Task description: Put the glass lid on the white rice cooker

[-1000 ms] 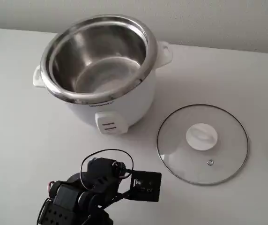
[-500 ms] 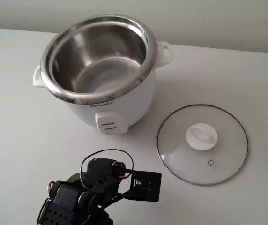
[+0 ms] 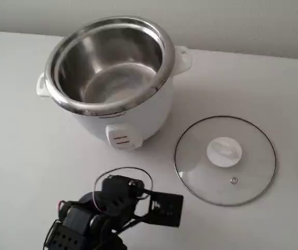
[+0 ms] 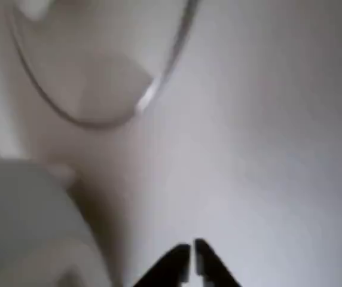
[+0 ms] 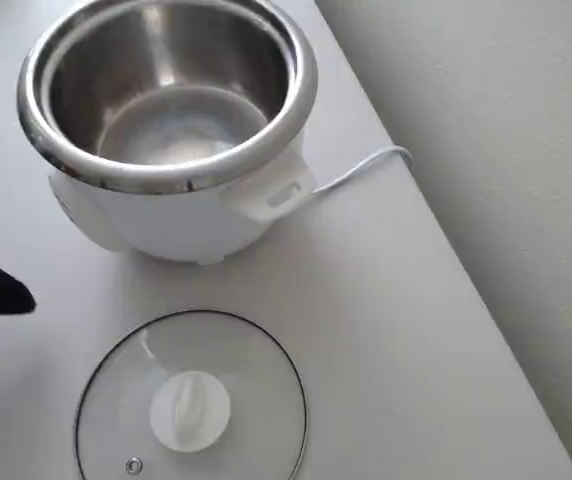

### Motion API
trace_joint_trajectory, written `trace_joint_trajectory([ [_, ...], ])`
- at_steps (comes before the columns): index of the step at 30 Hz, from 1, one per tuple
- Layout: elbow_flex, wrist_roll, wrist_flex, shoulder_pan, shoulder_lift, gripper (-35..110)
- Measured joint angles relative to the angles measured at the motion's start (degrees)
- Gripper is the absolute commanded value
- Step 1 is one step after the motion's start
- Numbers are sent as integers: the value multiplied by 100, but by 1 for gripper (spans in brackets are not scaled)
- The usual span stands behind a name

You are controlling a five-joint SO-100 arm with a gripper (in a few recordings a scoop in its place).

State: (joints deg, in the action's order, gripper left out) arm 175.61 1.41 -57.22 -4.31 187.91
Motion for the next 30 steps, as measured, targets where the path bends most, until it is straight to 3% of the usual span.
trace_joint_trajectory([
  [8,132,0,1239,-650,0,0],
  [14,149,554,1863,-976,-35,0],
  [19,193,738,2953,-1072,-791,4],
  [30,-255,817,7251,-1178,-5124,13],
])
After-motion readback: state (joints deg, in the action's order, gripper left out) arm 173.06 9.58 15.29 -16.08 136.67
